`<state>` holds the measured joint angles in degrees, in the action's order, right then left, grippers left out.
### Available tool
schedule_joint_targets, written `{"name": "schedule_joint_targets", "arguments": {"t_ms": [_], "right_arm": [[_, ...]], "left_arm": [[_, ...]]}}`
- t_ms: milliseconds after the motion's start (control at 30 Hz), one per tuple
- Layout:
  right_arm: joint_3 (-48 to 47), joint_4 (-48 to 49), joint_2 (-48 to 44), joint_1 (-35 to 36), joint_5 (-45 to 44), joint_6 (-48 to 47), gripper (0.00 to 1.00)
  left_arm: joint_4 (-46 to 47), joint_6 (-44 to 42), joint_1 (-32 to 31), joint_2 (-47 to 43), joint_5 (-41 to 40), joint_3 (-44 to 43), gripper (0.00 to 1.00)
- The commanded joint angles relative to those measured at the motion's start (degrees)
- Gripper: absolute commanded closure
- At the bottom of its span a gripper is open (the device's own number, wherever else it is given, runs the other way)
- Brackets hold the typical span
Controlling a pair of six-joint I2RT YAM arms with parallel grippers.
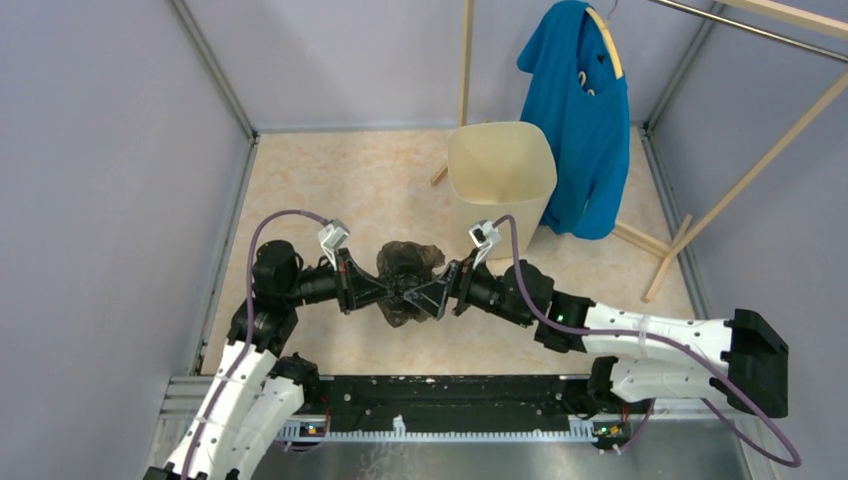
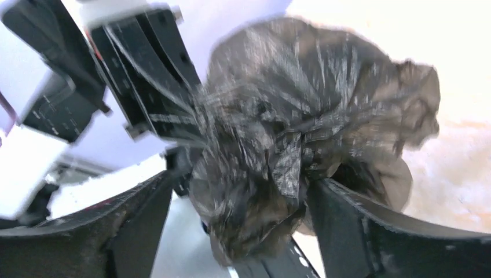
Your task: Put the trash bags into the trash bin
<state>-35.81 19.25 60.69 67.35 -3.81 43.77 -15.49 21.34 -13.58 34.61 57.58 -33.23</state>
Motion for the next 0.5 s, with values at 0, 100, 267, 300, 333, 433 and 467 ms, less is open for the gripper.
{"name": "schedule_joint_targets", "arguments": {"t_ms": [0,100,267,300,333,433,467], "right_arm": [[-3.0,5.7,1.3,0.3,-7.4,0.3,0.34],[-1.7,2.3,0.1,0.3,-8.8,-1.3,0.78],[-1.4,-15.7,-8.8,0.3,-18.4,-4.4,1.0],[-1.3,-17.8,-10.9,0.3,-19.9,-5.1,1.0],[-1.6,-19.8,-12.9,0.4,-21.0,-5.9,1.0],[-4.6,-26.8,-14.8,0.3,-20.8,-6.8,1.0],[-5.9,-28.0,-14.1,0.3,-19.2,-7.0,1.0]], "left_arm": [[1.8,0.4,-1.1,0.5,0.6,0.0,0.97],[1.5,0.2,-1.4,0.0,0.6,-0.2,0.52],[0.8,0.1,-1.4,-2.1,-2.0,-0.4,0.02],[0.4,0.1,-1.4,-2.3,-2.9,-0.5,0.02],[0.0,0.1,-1.3,-2.6,-3.8,-0.7,0.02],[-0.5,0.1,-1.4,-3.3,-5.1,-0.9,0.02],[-0.6,0.1,-1.4,-3.6,-5.5,-0.9,0.02]]}}
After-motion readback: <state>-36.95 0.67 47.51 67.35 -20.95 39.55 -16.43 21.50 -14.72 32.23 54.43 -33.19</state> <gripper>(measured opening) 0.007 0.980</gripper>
